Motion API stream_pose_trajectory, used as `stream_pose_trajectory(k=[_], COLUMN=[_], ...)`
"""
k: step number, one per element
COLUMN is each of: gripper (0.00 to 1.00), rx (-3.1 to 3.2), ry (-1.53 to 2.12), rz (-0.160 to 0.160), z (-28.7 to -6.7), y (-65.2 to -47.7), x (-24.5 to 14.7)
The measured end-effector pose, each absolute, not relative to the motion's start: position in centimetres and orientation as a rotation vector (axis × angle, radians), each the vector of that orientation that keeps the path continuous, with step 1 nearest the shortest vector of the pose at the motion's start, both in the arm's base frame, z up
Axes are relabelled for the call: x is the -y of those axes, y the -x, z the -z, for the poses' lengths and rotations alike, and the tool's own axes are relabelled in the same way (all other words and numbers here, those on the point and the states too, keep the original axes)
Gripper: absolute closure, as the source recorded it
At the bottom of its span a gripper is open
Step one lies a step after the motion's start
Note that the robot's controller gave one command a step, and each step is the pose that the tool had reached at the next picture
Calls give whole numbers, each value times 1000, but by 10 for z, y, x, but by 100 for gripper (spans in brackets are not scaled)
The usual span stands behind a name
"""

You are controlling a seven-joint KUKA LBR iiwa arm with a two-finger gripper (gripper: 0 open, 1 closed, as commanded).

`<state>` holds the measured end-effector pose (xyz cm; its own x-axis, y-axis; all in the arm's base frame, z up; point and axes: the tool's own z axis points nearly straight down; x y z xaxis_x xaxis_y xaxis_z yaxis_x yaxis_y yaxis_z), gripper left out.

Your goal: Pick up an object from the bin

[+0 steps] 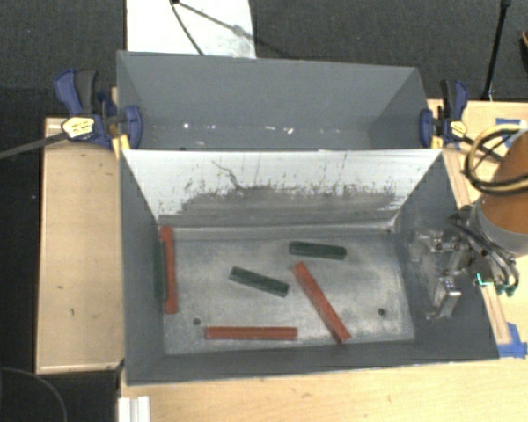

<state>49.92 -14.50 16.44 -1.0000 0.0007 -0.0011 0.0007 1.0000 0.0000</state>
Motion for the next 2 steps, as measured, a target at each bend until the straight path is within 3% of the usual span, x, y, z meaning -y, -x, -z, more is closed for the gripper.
stream_pose_trajectory(k=[1, 2], gripper=[0, 0], rx=[-3135, -3133], ry=[150, 116], rz=[-7, -7], z=[-66, -71], y=[-571, -588], x=[60, -5])
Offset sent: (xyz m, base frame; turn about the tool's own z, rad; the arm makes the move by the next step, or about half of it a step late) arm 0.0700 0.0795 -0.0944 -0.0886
